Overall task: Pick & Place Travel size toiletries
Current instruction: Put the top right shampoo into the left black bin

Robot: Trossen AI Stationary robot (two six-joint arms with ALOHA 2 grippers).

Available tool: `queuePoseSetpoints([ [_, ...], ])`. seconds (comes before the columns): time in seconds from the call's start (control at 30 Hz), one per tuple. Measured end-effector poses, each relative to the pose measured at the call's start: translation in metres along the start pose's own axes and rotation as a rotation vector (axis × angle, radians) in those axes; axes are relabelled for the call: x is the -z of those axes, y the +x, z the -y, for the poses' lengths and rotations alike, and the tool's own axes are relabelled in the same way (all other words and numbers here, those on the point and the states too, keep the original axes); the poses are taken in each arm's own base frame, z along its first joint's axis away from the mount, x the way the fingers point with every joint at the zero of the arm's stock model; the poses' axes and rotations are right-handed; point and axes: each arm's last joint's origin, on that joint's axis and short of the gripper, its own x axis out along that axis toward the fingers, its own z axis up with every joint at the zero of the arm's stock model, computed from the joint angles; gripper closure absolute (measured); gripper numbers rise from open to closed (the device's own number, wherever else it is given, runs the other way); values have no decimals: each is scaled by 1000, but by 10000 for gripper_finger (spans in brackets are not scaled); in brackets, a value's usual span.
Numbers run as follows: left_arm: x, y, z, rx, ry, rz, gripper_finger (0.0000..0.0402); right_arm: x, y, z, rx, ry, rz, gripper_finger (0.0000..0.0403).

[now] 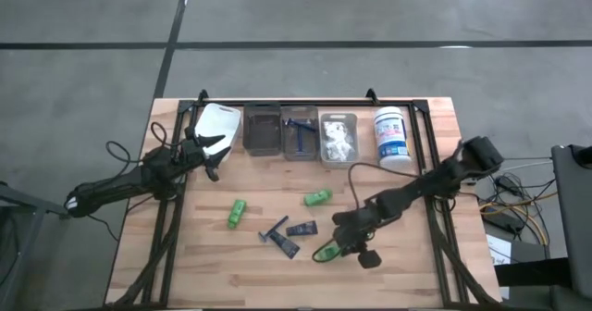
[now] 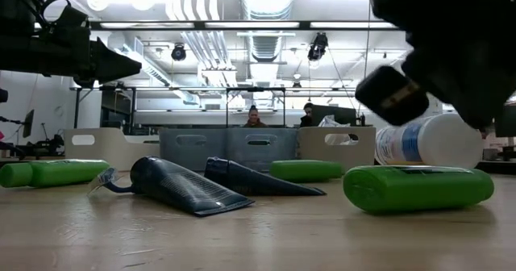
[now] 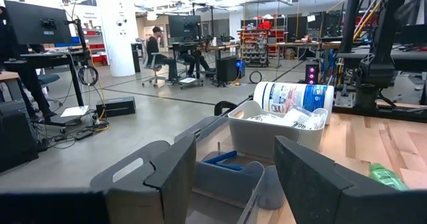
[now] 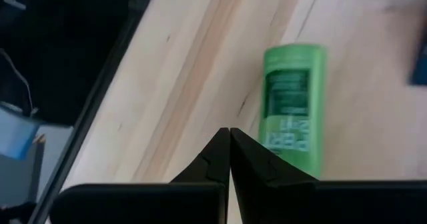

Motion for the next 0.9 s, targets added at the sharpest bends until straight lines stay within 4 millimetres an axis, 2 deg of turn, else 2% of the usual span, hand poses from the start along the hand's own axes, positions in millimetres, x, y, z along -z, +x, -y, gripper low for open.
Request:
queuePoseSetpoints([
  [0.2,0,0,0,0,0,0,195,-4,28,7,-72,-26,-81,394],
  [0.37,0,0,0,0,0,0,195,-9,39,16,-61,-71,-123,394],
  [0.53,0,0,0,0,0,0,195,-11,29,35,57,-67,-185,394],
  [0.7,0,0,0,1,0,-1,195,-18,13,61,150,-96,-147,394],
  [0.9,0,0,0,1,0,0,195,-25,-7,101,489,-66,-125,394],
])
